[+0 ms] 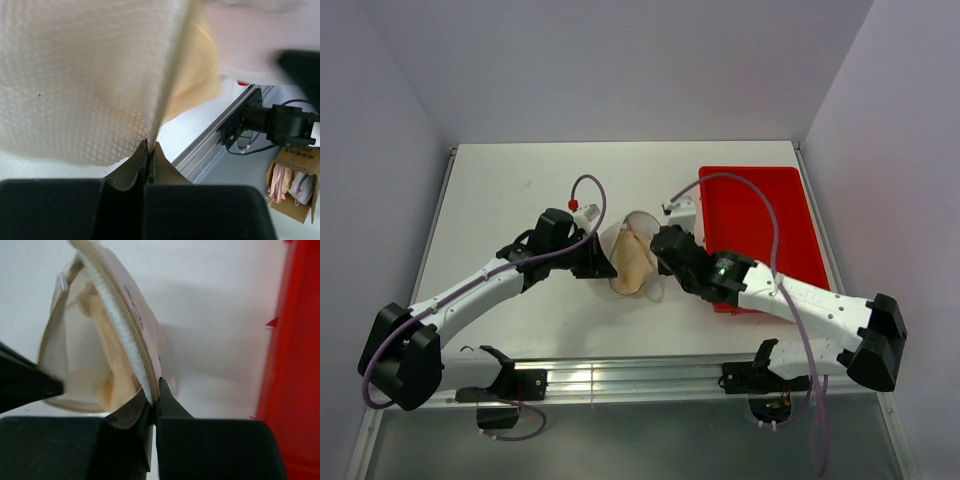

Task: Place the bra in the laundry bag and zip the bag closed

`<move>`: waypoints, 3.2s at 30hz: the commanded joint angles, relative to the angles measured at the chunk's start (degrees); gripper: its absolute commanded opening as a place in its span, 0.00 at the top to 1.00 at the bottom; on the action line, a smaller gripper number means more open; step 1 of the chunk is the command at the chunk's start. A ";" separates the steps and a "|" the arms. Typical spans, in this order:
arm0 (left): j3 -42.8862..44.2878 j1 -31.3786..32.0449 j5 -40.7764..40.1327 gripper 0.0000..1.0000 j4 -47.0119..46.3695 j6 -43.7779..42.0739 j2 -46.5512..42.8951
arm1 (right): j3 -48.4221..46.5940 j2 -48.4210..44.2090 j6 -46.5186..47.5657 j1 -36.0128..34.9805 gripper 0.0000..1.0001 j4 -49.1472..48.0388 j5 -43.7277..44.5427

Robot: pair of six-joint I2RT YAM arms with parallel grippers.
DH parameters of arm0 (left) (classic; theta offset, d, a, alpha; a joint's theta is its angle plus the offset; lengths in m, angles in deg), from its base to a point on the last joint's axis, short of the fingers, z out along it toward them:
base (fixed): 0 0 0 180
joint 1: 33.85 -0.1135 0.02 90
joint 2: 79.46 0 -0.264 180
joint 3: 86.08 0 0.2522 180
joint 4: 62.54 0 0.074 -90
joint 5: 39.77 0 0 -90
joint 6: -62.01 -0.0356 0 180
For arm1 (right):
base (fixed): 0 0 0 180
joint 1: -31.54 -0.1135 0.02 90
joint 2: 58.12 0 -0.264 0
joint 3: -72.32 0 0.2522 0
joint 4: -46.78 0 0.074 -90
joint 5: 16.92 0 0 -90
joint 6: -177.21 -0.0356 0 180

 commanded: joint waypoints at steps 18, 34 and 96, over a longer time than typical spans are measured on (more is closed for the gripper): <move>4.25 -1.90 -1.34 1.00 7.59 -3.24 -5.98 | -31.18 18.07 -0.89 -4.60 1.00 43.17 18.96; 1.36 -2.07 0.70 1.00 -0.57 -0.87 -3.00 | -35.23 19.81 1.67 -9.34 0.89 31.32 3.23; -2.08 -9.72 -3.26 1.00 3.29 -0.43 -0.53 | 11.97 10.51 -4.66 23.61 0.65 -39.81 -54.26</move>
